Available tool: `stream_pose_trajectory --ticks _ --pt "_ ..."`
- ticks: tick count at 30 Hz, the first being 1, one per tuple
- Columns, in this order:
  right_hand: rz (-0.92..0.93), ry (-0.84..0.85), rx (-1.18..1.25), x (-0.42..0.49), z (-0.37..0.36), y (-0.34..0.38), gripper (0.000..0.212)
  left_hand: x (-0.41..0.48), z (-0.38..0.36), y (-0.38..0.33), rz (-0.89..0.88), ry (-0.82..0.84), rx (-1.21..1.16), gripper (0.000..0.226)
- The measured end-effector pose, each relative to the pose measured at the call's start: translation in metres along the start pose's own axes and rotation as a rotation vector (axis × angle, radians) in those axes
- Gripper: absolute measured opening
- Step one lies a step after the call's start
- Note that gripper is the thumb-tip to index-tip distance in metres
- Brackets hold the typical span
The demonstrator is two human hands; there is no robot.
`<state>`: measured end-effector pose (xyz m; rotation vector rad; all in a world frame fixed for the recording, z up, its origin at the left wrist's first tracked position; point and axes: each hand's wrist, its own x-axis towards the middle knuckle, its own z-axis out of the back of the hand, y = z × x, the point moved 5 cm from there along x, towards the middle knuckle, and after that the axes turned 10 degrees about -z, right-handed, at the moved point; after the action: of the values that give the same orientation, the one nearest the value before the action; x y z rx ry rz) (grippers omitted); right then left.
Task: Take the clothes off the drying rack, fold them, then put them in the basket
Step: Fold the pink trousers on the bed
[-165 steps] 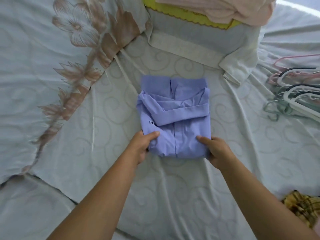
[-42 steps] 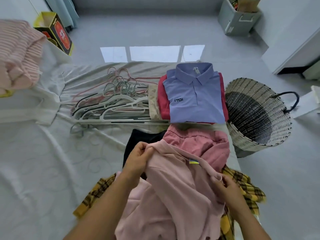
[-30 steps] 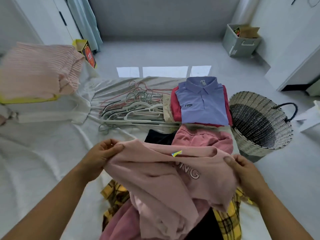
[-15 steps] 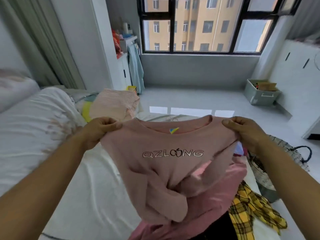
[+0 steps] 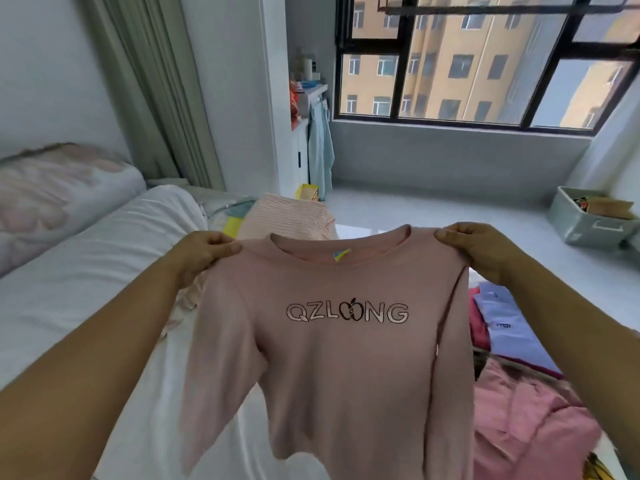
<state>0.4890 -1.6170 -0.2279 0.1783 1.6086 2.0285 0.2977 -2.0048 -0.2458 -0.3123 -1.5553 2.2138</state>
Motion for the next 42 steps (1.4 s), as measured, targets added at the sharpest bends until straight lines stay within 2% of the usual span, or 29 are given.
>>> stream_pose_trajectory --ticks 5,7,9,11,12,15,17,20,21,25,32,36,40,41,42 --pt "0.004 -0.030 -0.019 0.089 -0.057 0.031 0.010 0.088 0.048 0.038 0.008 -0.085 -0.081 0.002" --pt "0.049 -0.060 -0.022 0.115 -0.072 0.053 0.014 0.125 0.068 0.037 -0.014 -0.138 -0.118 0.009" --pt "0.088 -0.070 -0.021 0.134 -0.086 0.078 0.043 0.157 0.087 0.030 -0.047 -0.165 -0.163 0.016" --pt "0.126 -0.079 -0.036 0.150 -0.094 0.098 0.073 0.179 0.104 0.017 -0.099 -0.162 -0.191 0.003" --pt "0.151 -0.072 -0.037 0.158 -0.098 0.106 0.079 0.187 0.112 0.009 -0.126 -0.161 -0.187 0.005" --pt "0.197 -0.025 -0.014 0.168 -0.105 0.115 0.075 0.191 0.128 -0.004 -0.196 -0.138 -0.183 0.007" --pt "0.171 0.032 -0.037 0.173 -0.113 0.105 0.057 0.185 0.130 0.004 -0.196 -0.104 -0.157 0.008" --pt "0.116 0.121 -0.124 0.172 -0.133 0.064 0.015 0.164 0.121 0.043 -0.117 -0.002 -0.049 0.008" --pt "0.094 0.141 -0.139 0.170 -0.139 0.043 0.011 0.154 0.115 0.060 -0.079 0.037 -0.035 0.008" --pt "-0.038 0.280 -0.199 0.154 -0.173 -0.057 0.042 0.105 0.083 0.144 0.097 0.144 0.021 0.012" --pt "-0.383 0.517 -0.408 0.103 -0.233 -0.266 0.054 -0.002 0.008 0.317 0.478 0.228 0.234 0.039" --pt "-0.514 0.640 -0.531 0.055 -0.258 -0.336 0.027 -0.070 -0.027 0.393 0.607 0.416 0.354 0.058" --pt "-0.621 0.711 -0.595 0.021 -0.276 -0.371 0.028 -0.117 -0.055 0.438 0.637 0.613 0.432 0.051" --pt "-0.653 0.726 -0.602 0.015 -0.279 -0.384 0.044 -0.126 -0.059 0.444 0.673 0.640 0.425 0.049" --pt "-0.673 0.690 -0.644 0.006 -0.275 -0.407 0.075 -0.134 -0.065 0.451 0.702 0.684 0.418 0.046"
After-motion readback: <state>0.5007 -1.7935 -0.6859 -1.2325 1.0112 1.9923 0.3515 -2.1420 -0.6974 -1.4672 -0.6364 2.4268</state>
